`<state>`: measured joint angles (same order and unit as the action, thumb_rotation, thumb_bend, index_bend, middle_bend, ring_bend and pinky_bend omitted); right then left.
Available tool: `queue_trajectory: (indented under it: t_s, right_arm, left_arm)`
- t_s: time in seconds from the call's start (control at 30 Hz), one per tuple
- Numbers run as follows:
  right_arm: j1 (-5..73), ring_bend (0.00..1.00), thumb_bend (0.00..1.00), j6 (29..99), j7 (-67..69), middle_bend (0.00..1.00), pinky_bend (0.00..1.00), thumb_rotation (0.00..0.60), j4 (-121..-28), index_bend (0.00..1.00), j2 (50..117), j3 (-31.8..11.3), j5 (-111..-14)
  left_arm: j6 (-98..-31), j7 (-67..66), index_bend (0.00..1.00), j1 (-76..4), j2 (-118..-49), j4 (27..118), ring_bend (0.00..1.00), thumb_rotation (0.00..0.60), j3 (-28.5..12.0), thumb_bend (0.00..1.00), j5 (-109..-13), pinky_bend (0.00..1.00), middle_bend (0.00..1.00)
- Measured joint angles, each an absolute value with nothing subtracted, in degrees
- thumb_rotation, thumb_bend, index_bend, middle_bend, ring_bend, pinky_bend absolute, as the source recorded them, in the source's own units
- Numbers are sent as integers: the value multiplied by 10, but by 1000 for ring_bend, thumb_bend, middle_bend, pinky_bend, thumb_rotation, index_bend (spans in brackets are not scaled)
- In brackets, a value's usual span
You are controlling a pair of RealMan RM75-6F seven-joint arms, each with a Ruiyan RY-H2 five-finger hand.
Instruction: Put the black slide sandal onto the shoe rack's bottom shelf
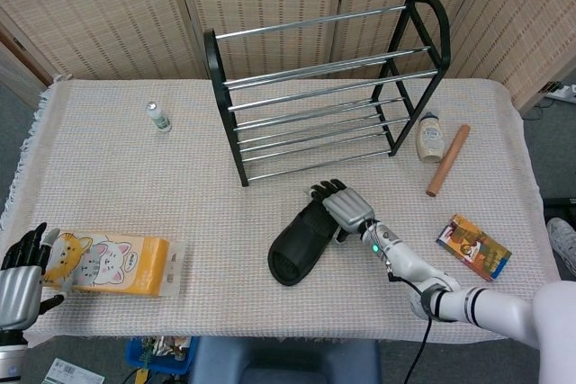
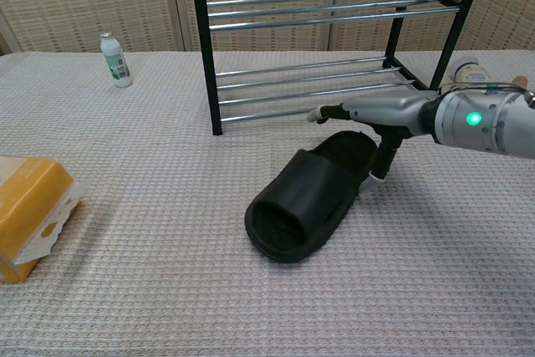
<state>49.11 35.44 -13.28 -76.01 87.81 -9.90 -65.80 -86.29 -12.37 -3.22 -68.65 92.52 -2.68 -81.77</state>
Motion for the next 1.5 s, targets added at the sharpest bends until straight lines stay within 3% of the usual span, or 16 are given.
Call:
queue_trajectory:
  t_s: [0.47,0.93,1.17,1.5]
  right_arm:
    - [528,0,16,309,-162,92,4,600,-730,0,878,-76,-586]
    - [457,0,16,381,-112,126,4,600,-831,0,812,-26,-644]
    - [426,0,16,456,-118,70,28,600,-827,0,815,-23,-673]
    - [440,0,59,432,-162,60,37,600,-831,0,838,-34,-624]
  left_arm:
    - [-861,-127,98,-32,-685,930,0,600,-27,323,-817,151,0]
    - [-860,-125,98,-33,-687,926,0,600,-27,323,-821,151,0]
    - [-862,-130,98,-35,-685,933,0,600,-26,323,-828,151,0]
    - [-862,-133,98,-33,-685,934,0,600,-26,323,-823,151,0]
